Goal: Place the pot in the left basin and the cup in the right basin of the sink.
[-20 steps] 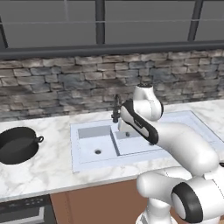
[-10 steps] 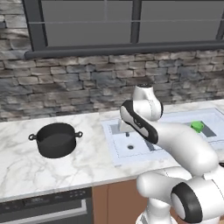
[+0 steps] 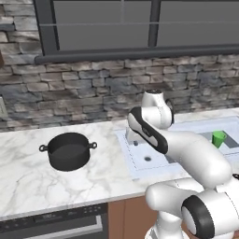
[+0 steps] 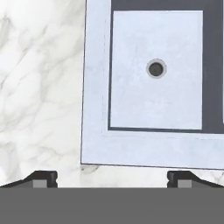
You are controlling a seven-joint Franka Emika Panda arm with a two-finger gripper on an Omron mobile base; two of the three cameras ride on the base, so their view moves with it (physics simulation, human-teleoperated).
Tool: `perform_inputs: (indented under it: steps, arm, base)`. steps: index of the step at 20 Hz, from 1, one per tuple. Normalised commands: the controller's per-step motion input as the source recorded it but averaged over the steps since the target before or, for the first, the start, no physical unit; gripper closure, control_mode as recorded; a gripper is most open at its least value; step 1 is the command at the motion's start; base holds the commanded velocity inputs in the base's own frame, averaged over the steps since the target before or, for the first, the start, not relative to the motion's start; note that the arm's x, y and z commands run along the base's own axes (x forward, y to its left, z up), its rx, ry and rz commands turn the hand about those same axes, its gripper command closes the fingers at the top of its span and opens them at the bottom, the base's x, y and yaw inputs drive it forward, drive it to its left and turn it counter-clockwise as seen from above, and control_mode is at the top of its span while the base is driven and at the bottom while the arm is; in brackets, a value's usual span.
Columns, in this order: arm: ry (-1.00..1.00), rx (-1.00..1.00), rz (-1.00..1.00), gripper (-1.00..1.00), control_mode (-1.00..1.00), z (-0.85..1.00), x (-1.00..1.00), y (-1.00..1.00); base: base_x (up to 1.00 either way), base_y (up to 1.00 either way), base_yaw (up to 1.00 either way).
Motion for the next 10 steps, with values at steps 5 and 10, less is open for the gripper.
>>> perform_inputs:
  steps: [5, 10]
  arm:
    - [0.0, 0.0, 0.0, -1.0, 1.0, 0.0, 0.0, 0.0]
    - [0.0, 0.0, 0.0, -1.0, 1.0, 0.0, 0.0, 0.0]
  base:
    - [0.3, 0.21, 0.0]
    - [0.27, 0.21, 0.0]
